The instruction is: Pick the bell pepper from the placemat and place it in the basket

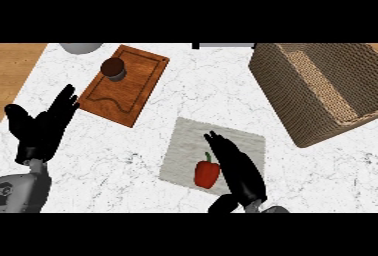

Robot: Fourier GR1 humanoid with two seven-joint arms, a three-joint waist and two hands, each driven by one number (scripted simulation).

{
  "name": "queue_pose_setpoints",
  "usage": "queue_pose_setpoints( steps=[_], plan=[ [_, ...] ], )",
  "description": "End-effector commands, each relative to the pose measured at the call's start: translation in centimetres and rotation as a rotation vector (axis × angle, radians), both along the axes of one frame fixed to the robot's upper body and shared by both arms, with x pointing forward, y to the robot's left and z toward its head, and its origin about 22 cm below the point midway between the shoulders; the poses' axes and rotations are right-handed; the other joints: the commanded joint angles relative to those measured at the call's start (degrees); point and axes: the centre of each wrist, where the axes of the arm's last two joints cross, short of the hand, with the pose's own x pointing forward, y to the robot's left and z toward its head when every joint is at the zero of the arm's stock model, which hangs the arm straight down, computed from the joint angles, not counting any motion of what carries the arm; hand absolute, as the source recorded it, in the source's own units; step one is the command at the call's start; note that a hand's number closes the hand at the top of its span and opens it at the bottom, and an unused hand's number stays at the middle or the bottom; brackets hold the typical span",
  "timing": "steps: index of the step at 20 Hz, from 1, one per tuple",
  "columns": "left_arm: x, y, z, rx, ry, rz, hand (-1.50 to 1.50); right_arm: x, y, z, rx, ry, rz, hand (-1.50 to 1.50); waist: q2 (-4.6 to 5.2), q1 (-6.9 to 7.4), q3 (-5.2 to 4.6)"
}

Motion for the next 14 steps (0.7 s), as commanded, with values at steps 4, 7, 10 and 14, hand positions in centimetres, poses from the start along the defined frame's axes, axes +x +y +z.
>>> queue_pose_setpoints(
  steps=[4, 7, 10, 14],
  plan=[
    [-0.3, -0.1, 1.4, 0.007, -0.01, 0.018, 0.0, -0.2, 0.9, -1.0, -0.072, 0.002, -0.013, -1.5, -0.01, 0.07, 0.0],
    [-0.5, 0.6, -0.1, 0.013, -0.006, 0.002, 0.0, 0.8, 1.4, -2.0, -0.105, 0.008, -0.035, -1.5, 0.01, 0.14, 0.0],
    [-1.2, 0.6, -2.0, 0.005, -0.013, 0.011, 0.0, -1.6, 2.3, -3.9, -0.149, 0.002, 0.032, 1.5, 0.0, 0.07, -0.01],
    [-0.7, 0.4, 0.3, -0.007, 0.002, 0.007, 0.0, 2.0, 2.8, -3.9, -0.199, 0.01, 0.059, 1.5, 0.02, 0.29, 0.0]
  ],
)
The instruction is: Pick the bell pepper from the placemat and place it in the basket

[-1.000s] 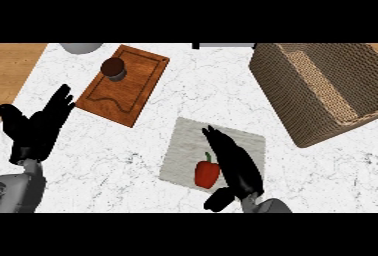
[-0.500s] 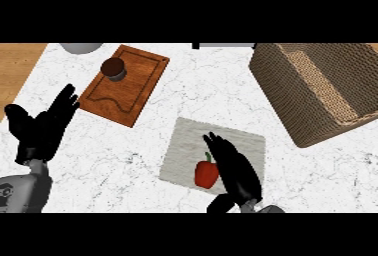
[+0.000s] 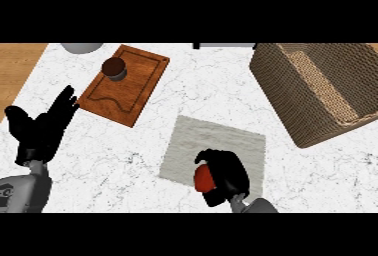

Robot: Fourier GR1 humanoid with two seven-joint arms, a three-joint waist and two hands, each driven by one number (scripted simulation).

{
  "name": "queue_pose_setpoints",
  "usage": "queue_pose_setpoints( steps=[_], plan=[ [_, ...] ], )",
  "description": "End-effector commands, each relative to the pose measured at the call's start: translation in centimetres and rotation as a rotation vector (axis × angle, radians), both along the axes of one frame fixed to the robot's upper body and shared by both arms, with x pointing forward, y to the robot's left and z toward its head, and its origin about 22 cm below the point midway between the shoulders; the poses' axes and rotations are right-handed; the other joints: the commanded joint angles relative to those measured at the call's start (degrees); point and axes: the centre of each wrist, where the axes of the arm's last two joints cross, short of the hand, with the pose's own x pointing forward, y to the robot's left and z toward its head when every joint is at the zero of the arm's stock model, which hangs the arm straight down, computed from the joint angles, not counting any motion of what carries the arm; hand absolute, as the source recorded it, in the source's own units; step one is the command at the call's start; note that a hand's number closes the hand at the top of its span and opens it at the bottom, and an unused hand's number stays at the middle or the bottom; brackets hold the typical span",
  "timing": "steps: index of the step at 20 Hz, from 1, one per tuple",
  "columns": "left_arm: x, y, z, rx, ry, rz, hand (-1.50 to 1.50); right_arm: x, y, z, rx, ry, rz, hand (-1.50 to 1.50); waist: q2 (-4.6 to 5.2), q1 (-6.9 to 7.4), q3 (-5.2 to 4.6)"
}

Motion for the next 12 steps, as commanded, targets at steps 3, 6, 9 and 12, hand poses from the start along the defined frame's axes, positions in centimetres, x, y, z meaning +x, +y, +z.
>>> queue_pose_setpoints(
  steps=[3, 6, 9, 12],
  plan=[
    [-0.6, 0.8, -1.1, 0.001, 0.0, 0.009, 0.0, 0.9, 0.5, -0.6, -0.031, -0.01, 0.024, 1.5, 0.04, -0.06, 0.03],
    [-0.5, -0.1, -0.6, 0.001, -0.009, 0.011, 0.0, 0.0, 1.0, -1.0, -0.043, 0.001, 0.049, 1.5, 0.03, -0.04, 0.03],
    [-0.4, -0.9, 0.0, -0.009, -0.002, -0.007, 0.0, -0.3, 0.3, -2.8, -0.051, 0.01, 0.067, 1.5, 0.03, -0.07, 0.03],
    [0.9, -1.3, 0.8, -0.002, -0.02, -0.056, 0.0, 6.9, 0.4, 2.6, 0.002, -0.028, -0.386, 1.5, 0.91, 2.86, 0.11]
  ],
)
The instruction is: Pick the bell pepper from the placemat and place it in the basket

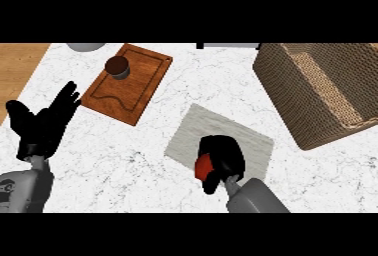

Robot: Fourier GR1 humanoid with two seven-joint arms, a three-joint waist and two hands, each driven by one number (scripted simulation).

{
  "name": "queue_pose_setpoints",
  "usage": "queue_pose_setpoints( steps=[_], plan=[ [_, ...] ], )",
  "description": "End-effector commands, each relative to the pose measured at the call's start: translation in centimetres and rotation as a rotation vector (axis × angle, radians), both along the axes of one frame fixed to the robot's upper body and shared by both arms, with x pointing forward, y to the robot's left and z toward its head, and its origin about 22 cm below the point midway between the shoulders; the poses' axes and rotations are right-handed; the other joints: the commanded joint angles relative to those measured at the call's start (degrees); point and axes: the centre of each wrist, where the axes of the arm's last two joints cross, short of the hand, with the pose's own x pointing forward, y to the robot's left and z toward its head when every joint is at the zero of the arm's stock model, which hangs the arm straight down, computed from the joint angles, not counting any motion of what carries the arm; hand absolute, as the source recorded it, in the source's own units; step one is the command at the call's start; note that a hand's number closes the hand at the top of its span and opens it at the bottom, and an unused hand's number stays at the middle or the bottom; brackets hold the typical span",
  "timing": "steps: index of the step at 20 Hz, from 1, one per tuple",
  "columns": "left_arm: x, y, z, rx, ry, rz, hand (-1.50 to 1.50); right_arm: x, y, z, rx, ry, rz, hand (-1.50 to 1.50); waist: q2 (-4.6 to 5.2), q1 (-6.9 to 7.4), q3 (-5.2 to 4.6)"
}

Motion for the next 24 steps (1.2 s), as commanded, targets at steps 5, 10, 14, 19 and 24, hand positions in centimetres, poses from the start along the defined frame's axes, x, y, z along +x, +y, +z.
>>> queue_pose_setpoints(
  steps=[5, 10, 14, 19, 24],
  plan=[
    [0.7, -1.4, 0.4, 0.003, -0.023, -0.071, 0.0, 8.1, -2.1, 5.3, 0.072, -0.036, -0.652, 1.5, 2.13, 4.32, 0.1],
    [1.3, -2.7, 0.7, 0.004, -0.03, -0.114, 0.0, 11.6, -1.1, 10.5, 0.253, -0.215, -0.838, 1.5, 2.68, 7.22, 0.22],
    [2.0, -3.3, 1.5, 0.004, -0.043, -0.138, 0.0, 13.0, 0.8, 14.8, 0.369, -0.485, -0.844, 1.5, 2.51, 8.02, 0.1],
    [2.1, -3.2, 1.5, 0.015, -0.032, -0.128, 0.0, 15.1, 2.2, 16.9, 0.296, -0.647, -0.907, 1.5, 2.17, 7.55, -0.13],
    [2.6, -2.9, 1.5, 0.003, -0.025, -0.111, 0.0, 16.8, 3.0, 20.0, 0.252, -0.715, -0.982, 1.5, 1.93, 6.0, -0.2]
  ],
)
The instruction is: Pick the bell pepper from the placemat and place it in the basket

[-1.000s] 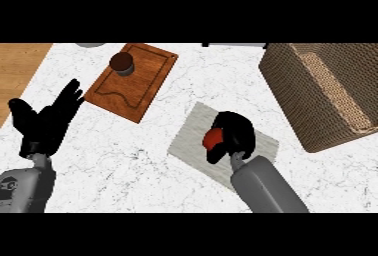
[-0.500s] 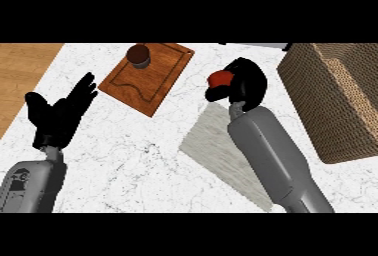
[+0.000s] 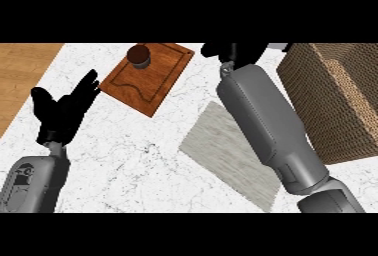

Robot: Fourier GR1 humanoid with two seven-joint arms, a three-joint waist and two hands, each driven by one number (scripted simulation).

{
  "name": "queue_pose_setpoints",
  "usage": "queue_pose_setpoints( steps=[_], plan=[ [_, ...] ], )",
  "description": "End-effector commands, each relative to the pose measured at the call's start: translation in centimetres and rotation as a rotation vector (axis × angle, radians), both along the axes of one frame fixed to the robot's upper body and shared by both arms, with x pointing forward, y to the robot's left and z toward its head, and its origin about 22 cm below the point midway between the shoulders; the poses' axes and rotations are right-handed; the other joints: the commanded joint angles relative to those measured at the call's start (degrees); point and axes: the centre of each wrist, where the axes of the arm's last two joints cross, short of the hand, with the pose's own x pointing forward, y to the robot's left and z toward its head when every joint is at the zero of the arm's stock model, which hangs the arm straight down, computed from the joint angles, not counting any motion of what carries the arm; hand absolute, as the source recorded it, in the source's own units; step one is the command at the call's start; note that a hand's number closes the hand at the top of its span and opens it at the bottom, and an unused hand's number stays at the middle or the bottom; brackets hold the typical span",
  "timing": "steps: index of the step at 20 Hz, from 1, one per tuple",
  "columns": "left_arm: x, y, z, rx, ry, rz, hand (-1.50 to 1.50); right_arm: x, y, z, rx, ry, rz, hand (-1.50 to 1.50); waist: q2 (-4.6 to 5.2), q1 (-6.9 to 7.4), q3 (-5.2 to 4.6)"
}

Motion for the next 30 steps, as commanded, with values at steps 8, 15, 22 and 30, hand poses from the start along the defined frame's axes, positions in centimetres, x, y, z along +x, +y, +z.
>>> queue_pose_setpoints(
  steps=[8, 15, 22, 30],
  plan=[
    [-0.4, 0.2, -1.1, 0.001, 0.019, 0.013, 0.0, 3.1, 0.0, 8.3, 0.022, -0.078, -0.295, 1.5, -0.2, -1.06, -0.03],
    [0.4, -0.8, -0.4, -0.001, -0.002, 0.025, 0.0, 4.2, -2.0, 10.9, -0.005, -0.12, -0.405, 1.5, 0.06, -2.05, 0.03],
    [0.0, -0.7, -1.1, 0.006, 0.015, 0.037, 0.0, 5.5, -6.8, 10.3, -0.083, -0.077, -0.584, 1.5, -0.12, -2.81, 0.09],
    [-0.7, 2.1, -0.7, -0.001, 0.02, 0.073, 0.0, 6.0, -9.8, 8.5, -0.077, -0.025, -0.68, 1.5, -0.77, -3.85, 0.21]
  ],
)
